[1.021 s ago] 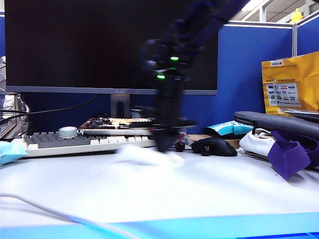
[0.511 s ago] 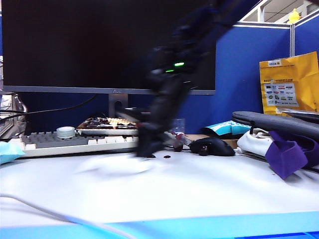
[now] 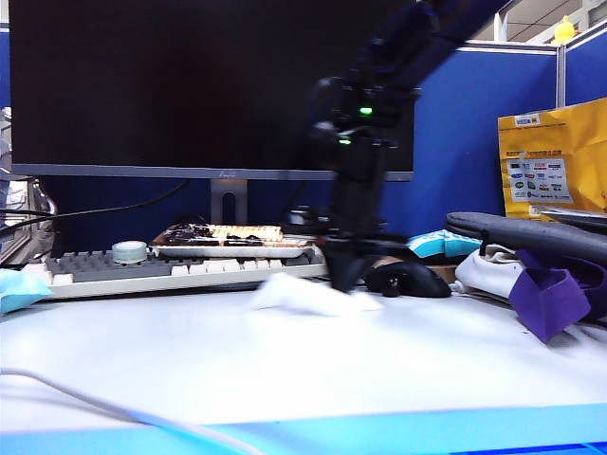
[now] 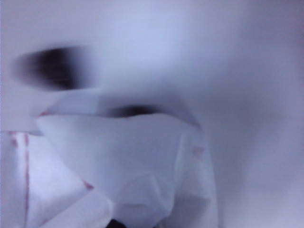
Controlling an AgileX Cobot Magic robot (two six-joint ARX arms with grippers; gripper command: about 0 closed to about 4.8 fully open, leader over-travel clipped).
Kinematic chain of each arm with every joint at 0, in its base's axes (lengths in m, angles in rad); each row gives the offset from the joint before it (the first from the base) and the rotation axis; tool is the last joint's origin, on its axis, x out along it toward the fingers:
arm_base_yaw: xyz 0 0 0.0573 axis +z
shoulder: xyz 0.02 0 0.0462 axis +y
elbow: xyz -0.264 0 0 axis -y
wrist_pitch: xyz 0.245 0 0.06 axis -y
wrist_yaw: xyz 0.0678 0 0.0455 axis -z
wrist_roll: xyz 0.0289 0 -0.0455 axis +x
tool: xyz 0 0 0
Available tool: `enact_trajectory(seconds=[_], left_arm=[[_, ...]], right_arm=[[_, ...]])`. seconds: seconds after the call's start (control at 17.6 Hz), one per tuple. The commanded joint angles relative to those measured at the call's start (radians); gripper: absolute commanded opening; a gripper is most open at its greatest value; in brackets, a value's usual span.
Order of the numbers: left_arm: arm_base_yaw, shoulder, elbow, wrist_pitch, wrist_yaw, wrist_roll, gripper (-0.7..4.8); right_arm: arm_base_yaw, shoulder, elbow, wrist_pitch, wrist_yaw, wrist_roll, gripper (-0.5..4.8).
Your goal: Use the wet wipes on the table to wipe the cherry juice off the table, then put the wipes back on the table.
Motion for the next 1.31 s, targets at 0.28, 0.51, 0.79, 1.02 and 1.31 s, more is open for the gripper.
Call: enact_trajectory(seconds=[0.28, 0.51, 0.79, 1.02, 1.31], left_arm=[[0.000, -0.003, -0.006, -0.011, 0.003, 0.000, -0.04], [0.000, -0.003, -0.006, -0.011, 0.003, 0.000, -0.04], [0.000, -0.003, -0.006, -0.010, 0.003, 0.000, -0.04], [0.000, -0.003, -0.006, -0.011, 0.003, 0.000, -0.04], [0.000, -0.003, -0.006, -0.011, 0.003, 0.000, -0.04]], right_arm=[[0.018, 0.046, -0.029, -0.029, -0.394, -0.024, -0.06], [0.065, 0.046, -0.029, 0.062, -0.415, -0.024, -0.06], [0.063, 0.048, -0.023, 0.207, 0.000, -0.036, -0.06], [0.073, 0.048, -0.017, 0.253, -0.182, -0.051, -0.06], [0.130, 0.048, -0.013, 0.190, -0.248, -0.095, -0.06]])
